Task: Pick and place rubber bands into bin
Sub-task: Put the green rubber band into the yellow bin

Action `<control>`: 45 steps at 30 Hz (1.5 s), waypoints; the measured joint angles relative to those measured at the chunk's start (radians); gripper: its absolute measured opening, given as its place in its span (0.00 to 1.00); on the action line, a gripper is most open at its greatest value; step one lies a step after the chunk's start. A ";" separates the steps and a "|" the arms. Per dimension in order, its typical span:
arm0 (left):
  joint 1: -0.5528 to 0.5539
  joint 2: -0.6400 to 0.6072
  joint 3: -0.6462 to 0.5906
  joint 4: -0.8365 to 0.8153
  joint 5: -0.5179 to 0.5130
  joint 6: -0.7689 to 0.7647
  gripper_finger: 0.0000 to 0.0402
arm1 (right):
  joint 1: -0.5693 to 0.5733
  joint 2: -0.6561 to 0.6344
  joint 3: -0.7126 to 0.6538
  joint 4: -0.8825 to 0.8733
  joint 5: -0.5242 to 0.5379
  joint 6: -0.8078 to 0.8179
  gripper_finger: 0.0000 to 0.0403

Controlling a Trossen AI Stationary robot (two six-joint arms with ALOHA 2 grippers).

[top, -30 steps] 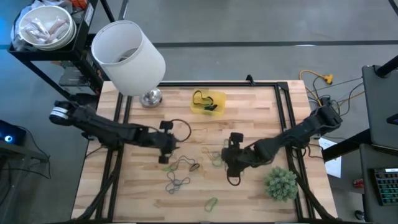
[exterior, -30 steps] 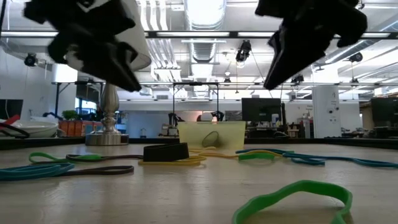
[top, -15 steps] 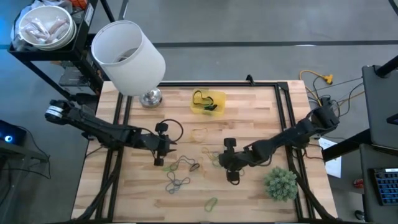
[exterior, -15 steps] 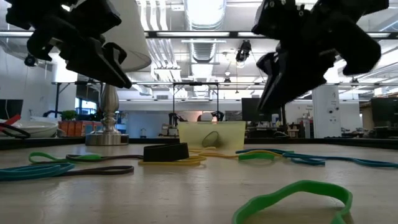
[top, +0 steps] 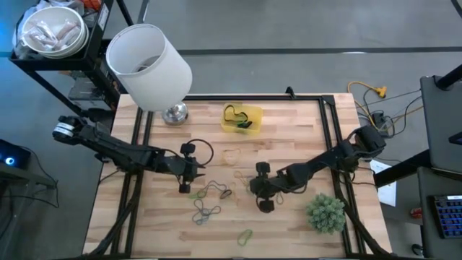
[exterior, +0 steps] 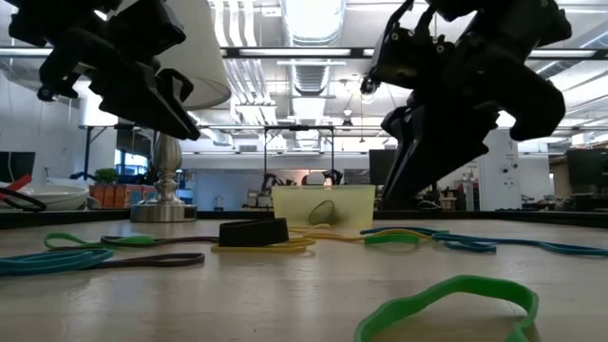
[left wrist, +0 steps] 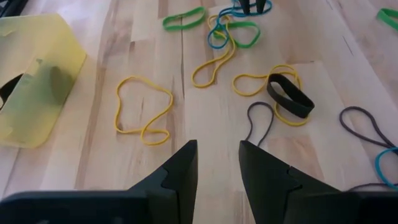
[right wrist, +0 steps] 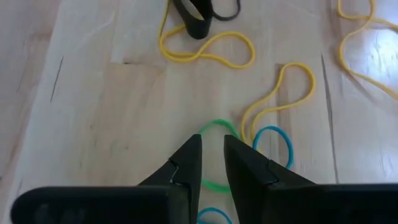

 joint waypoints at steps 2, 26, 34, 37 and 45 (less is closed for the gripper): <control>0.000 0.002 0.000 0.001 0.000 0.000 0.26 | 0.000 0.000 -0.001 -0.001 -0.002 0.014 0.19; -0.002 0.002 -0.001 0.000 0.002 -0.002 0.26 | -0.042 0.090 0.002 0.006 -0.093 0.051 0.23; -0.002 0.002 -0.001 0.000 0.002 -0.002 0.26 | -0.044 0.090 0.005 0.009 -0.118 0.051 0.17; -0.002 0.002 -0.001 0.001 0.002 -0.002 0.26 | -0.045 0.093 0.004 0.009 -0.123 0.051 0.15; -0.003 0.002 -0.001 0.001 0.001 -0.002 0.26 | -0.045 0.092 0.004 0.008 -0.153 -0.003 0.03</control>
